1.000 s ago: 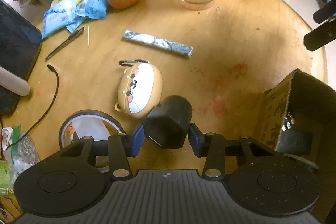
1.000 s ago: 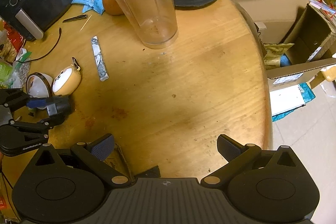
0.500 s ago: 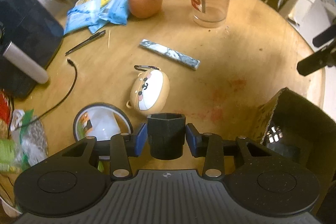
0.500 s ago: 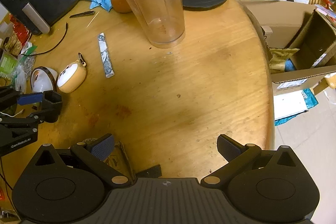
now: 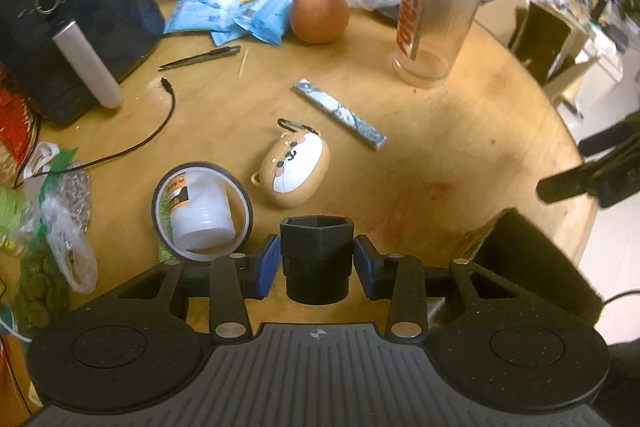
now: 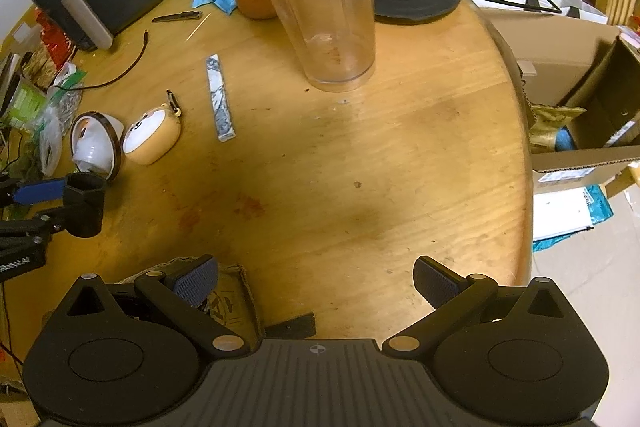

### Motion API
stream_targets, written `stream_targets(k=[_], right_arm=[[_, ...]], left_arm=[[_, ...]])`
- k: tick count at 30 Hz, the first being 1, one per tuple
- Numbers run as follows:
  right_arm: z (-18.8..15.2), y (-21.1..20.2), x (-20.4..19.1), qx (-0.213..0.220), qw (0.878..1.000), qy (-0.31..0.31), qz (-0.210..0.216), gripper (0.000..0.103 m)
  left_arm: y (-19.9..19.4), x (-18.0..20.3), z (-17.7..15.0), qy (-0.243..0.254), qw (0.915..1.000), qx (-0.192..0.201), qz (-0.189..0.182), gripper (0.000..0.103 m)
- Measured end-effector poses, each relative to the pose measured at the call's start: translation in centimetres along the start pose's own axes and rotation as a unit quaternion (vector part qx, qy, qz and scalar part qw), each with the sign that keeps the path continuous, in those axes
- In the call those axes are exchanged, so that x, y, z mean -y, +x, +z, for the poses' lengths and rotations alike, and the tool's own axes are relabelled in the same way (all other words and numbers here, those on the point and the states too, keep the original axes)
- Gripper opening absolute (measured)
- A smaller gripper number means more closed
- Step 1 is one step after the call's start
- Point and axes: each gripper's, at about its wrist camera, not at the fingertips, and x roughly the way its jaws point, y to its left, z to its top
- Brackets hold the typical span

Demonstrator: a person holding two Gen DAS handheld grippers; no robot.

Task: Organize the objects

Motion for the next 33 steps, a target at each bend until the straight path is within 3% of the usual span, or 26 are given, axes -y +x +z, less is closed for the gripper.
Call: stream_targets(k=[18, 21, 23, 26, 29, 33], right_arm=[[0.5, -0.1, -1.3, -0.002, 0.999, -0.045, 0.017, 0.103], [0.5, -0.1, -1.3, -0.002, 0.999, -0.050, 0.019, 0.103], [0.6, -0.1, -1.4, -0.003, 0.998, -0.053, 0.020, 0.103], [0.4, -0.1, -1.4, -0.003, 0.998, -0.056, 0.022, 0.103], [0.3, -0.1, -1.5, -0.003, 0.998, -0.059, 0.024, 0.103], [0.1, -0.2, -1.4, -0.003, 0.998, -0.059, 0.024, 0.103]], left_arm=[[-3.7, -0.4, -1.0, -0.082, 0.9958, 0.023, 0.033, 0.041], [-4.2, -0.8, -1.2, -0.106, 0.9941, 0.022, 0.012, 0.055], [-4.4, -1.0, -1.5, -0.120, 0.9925, 0.023, 0.000, 0.059], [-4.5, -0.7, -1.8, -0.125, 0.9920, 0.015, 0.010, 0.059], [-5.2, -0.8, -2.4, -0.138, 0.9893, 0.045, -0.016, 0.063], [-5.5, -0.8, -2.6, -0.146, 0.9877, 0.058, 0.001, 0.065]])
